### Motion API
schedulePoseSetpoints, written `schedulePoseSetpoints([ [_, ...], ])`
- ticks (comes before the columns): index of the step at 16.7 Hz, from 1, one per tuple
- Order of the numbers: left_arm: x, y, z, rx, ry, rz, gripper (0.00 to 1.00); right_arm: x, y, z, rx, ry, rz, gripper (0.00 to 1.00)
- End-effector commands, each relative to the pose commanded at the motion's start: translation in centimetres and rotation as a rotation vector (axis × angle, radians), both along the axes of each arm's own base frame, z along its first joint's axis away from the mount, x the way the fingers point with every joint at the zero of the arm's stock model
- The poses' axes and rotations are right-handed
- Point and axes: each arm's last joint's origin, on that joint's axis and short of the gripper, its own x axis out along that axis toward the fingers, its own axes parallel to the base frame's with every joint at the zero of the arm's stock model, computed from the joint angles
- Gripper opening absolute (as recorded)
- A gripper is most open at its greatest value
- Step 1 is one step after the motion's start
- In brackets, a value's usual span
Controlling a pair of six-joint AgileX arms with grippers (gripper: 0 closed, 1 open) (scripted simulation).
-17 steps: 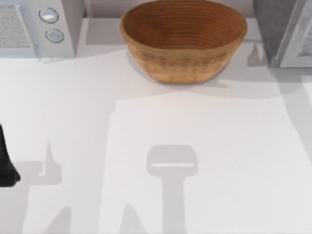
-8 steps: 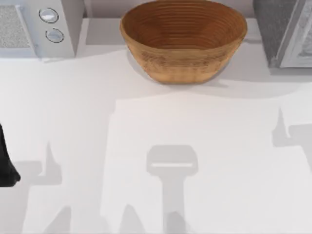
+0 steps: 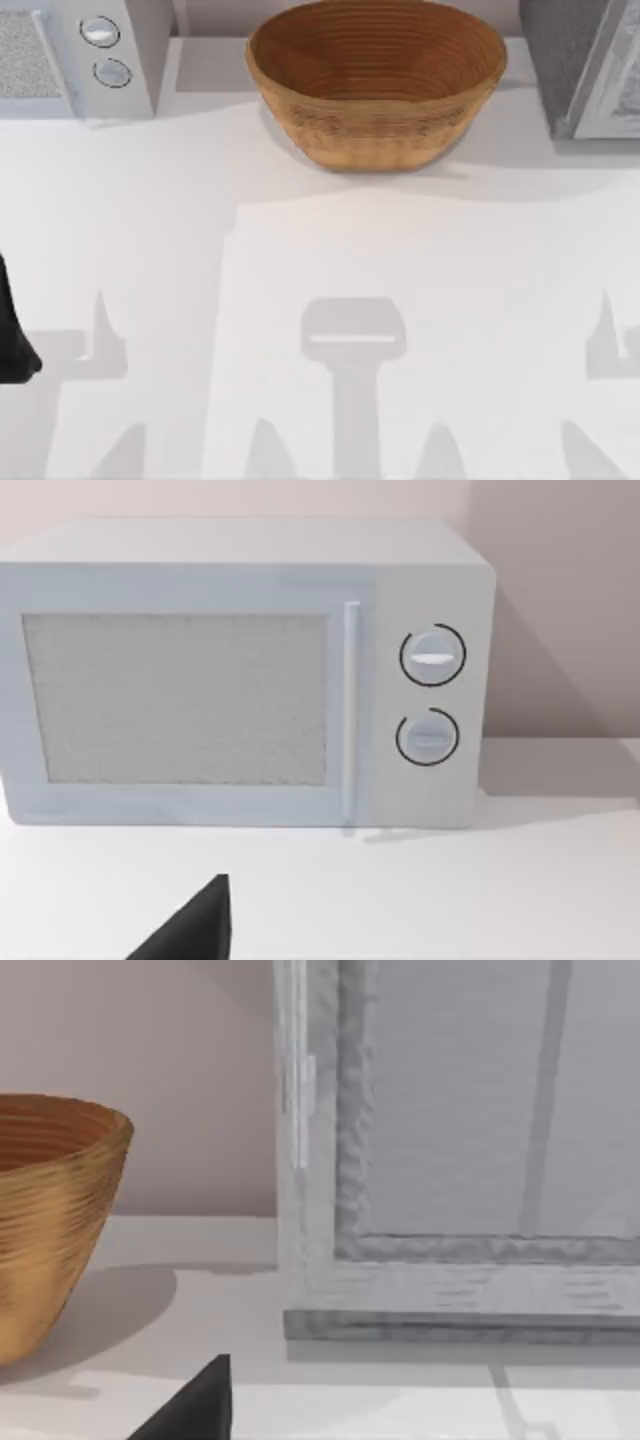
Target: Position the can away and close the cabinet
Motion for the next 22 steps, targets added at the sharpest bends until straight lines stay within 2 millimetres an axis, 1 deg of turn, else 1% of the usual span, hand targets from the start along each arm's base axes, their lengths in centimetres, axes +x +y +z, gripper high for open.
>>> schedulePoseSetpoints([
  [2, 0.0, 0.0, 0.0, 0.000, 0.000, 0.000, 1.00, 0.0, 0.0, -0.9, 0.004, 0.001, -0.004, 1.00],
  [8, 0.0, 0.0, 0.0, 0.000, 0.000, 0.000, 1.00, 0.1, 0.0, -0.9, 0.003, 0.005, -0.001, 1.00],
  [10, 0.0, 0.0, 0.0, 0.000, 0.000, 0.000, 1.00, 0.2, -0.2, -0.5, 0.003, -0.006, -0.002, 1.00],
  [13, 0.0, 0.0, 0.0, 0.000, 0.000, 0.000, 1.00, 0.8, -1.1, 0.9, -0.001, -0.031, -0.002, 1.00],
  [15, 0.0, 0.0, 0.0, 0.000, 0.000, 0.000, 1.00, 1.7, -2.0, 1.9, -0.006, -0.039, -0.003, 1.00],
  [17, 0.0, 0.0, 0.0, 0.000, 0.000, 0.000, 1.00, 2.8, -3.5, 2.7, -0.009, -0.036, -0.003, 1.00],
  [20, 0.0, 0.0, 0.0, 0.000, 0.000, 0.000, 1.00, 4.6, -6.7, 3.3, -0.009, -0.023, -0.002, 1.00],
  [22, 0.0, 0.0, 0.0, 0.000, 0.000, 0.000, 1.00, 5.6, -9.4, 3.1, -0.005, -0.012, -0.002, 1.00],
])
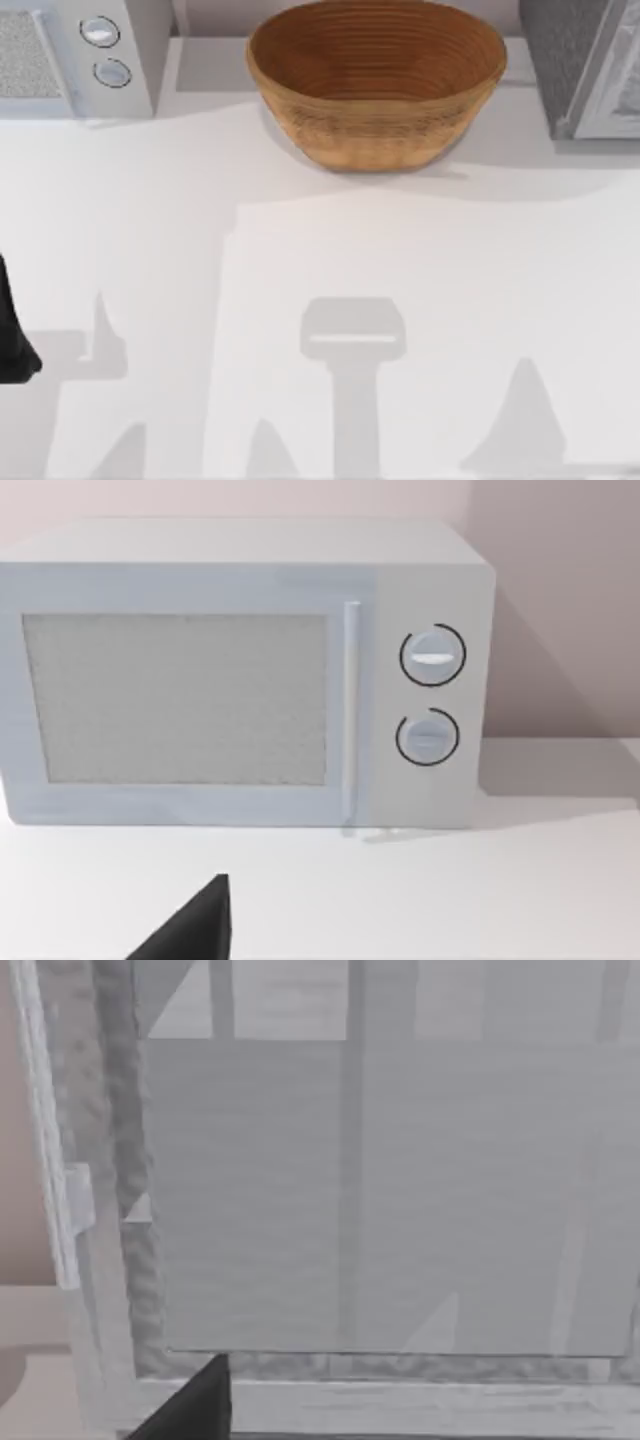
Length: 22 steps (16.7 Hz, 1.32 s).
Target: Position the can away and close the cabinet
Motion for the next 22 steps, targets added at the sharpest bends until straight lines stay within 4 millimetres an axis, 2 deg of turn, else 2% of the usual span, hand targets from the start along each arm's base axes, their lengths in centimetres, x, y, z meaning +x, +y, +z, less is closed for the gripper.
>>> schedulePoseSetpoints([
  [5, 0.0, 0.0, 0.0, 0.000, 0.000, 0.000, 1.00, 0.4, -6.8, -2.2, 0.016, 0.020, 0.001, 1.00],
  [8, 0.0, 0.0, 0.0, 0.000, 0.000, 0.000, 1.00, -0.3, -9.5, -3.5, 0.014, 0.020, 0.001, 1.00],
  [11, 0.0, 0.0, 0.0, 0.000, 0.000, 0.000, 1.00, -0.7, -10.6, -4.0, 0.008, 0.017, 0.001, 1.00],
  [17, 0.0, 0.0, 0.0, 0.000, 0.000, 0.000, 1.00, -0.6, -10.7, -3.8, 0.010, 0.019, 0.003, 1.00],
  [20, 0.0, 0.0, 0.0, 0.000, 0.000, 0.000, 1.00, 0.2, -12.3, -2.2, 0.005, 0.015, 0.003, 1.00],
  [22, 0.0, 0.0, 0.0, 0.000, 0.000, 0.000, 1.00, 1.0, -14.0, -0.3, 0.008, 0.016, 0.003, 1.00],
])
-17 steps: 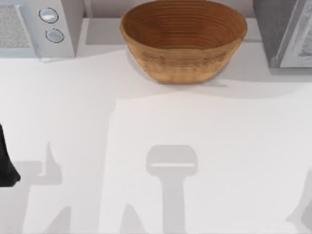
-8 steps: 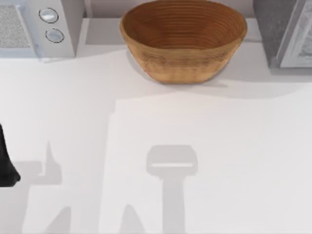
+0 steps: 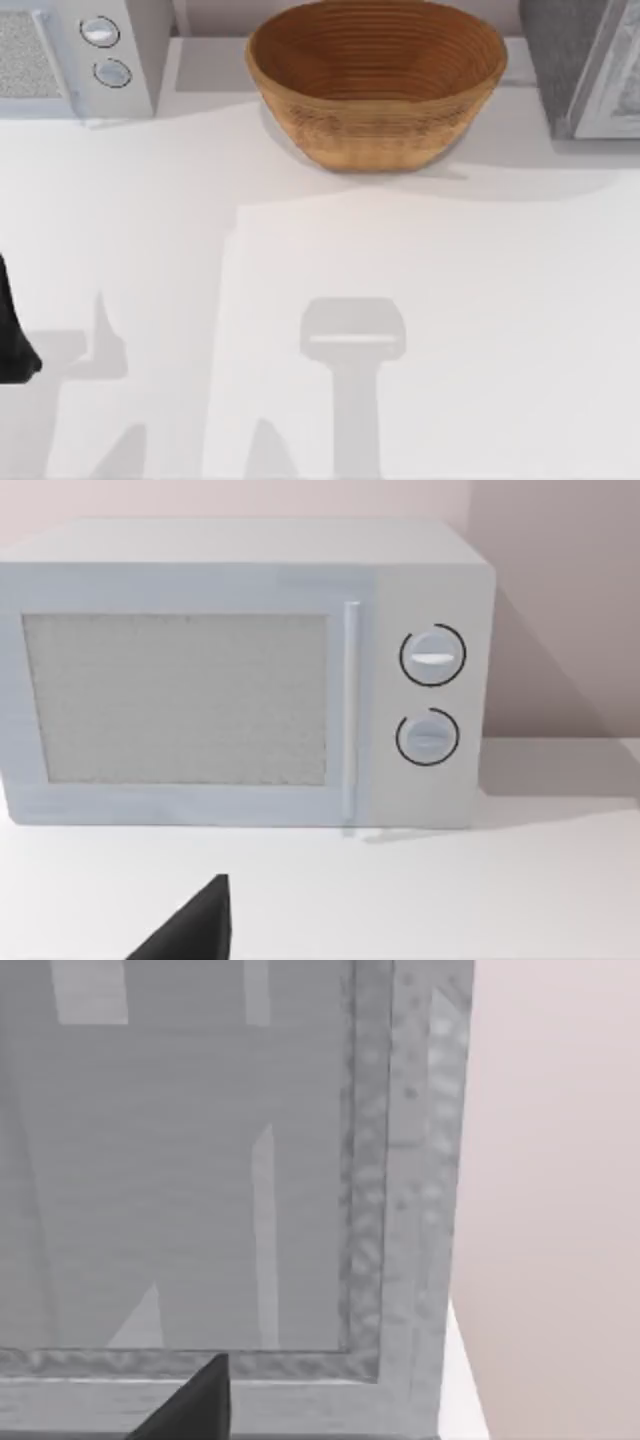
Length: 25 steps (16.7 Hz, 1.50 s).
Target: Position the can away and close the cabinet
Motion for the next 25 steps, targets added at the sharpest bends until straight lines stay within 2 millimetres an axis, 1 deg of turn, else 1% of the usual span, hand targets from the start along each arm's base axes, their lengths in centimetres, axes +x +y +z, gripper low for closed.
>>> schedulePoseSetpoints([
  [2, 0.0, 0.0, 0.0, 0.000, 0.000, 0.000, 1.00, 0.8, -1.8, 2.7, 0.008, 0.004, 0.000, 1.00],
  [4, 0.0, 0.0, 0.0, 0.000, 0.000, 0.000, 1.00, 1.5, -3.2, 6.2, 0.019, 0.010, 0.001, 1.00],
  [6, 0.0, 0.0, 0.0, 0.000, 0.000, 0.000, 1.00, 1.9, -4.1, 10.3, 0.031, 0.017, 0.001, 1.00],
  [8, 0.0, 0.0, 0.0, 0.000, 0.000, 0.000, 1.00, 2.0, -4.1, 14.7, 0.042, 0.023, 0.001, 1.00],
  [10, 0.0, 0.0, 0.0, 0.000, 0.000, 0.000, 1.00, 1.6, -3.4, 19.1, 0.049, 0.027, 0.001, 1.00],
  [12, 0.0, 0.0, 0.0, 0.000, 0.000, 0.000, 1.00, 0.9, -1.9, 23.3, 0.049, 0.028, 0.000, 1.00],
  [14, 0.0, 0.0, 0.0, 0.000, 0.000, 0.000, 1.00, 0.0, 0.0, 26.8, 0.039, 0.022, 0.000, 1.00],
  [15, 0.0, 0.0, 0.0, 0.000, 0.000, 0.000, 1.00, -0.4, 1.0, 28.2, 0.030, 0.018, 0.000, 1.00],
  [17, 0.0, 0.0, 0.0, 0.000, 0.000, 0.000, 1.00, -1.2, 2.7, 30.3, 0.013, 0.008, 0.000, 1.00],
  [19, 0.0, 0.0, 0.0, 0.000, 0.000, 0.000, 1.00, -1.6, 3.5, 31.2, 0.004, 0.004, -0.001, 1.00],
  [25, 0.0, 0.0, 0.0, 0.000, 0.000, 0.000, 1.00, -1.5, 3.6, 31.3, 0.000, 0.001, -0.004, 1.00],
])
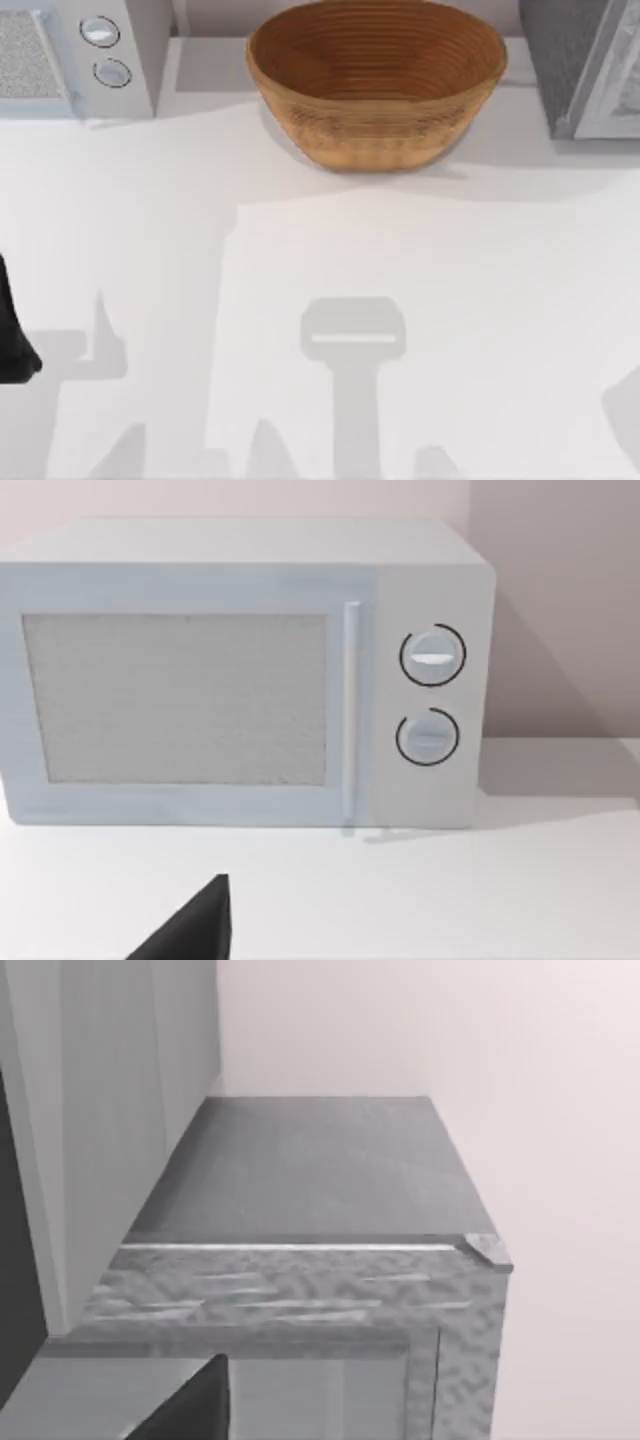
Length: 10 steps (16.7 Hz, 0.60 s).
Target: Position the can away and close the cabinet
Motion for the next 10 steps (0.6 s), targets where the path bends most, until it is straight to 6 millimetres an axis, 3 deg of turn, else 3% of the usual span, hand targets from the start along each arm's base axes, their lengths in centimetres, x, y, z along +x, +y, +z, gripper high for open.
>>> schedulePoseSetpoints([
  [5, 0.0, 0.0, 0.0, 0.000, 0.000, 0.000, 1.00, 3.1, 3.1, 0.4, 0.001, -0.014, -0.010, 1.00],
  [10, 0.0, 0.0, 0.0, 0.000, 0.000, 0.000, 1.00, 7.8, 9.5, 0.2, 0.030, -0.010, -0.013, 1.00],
])
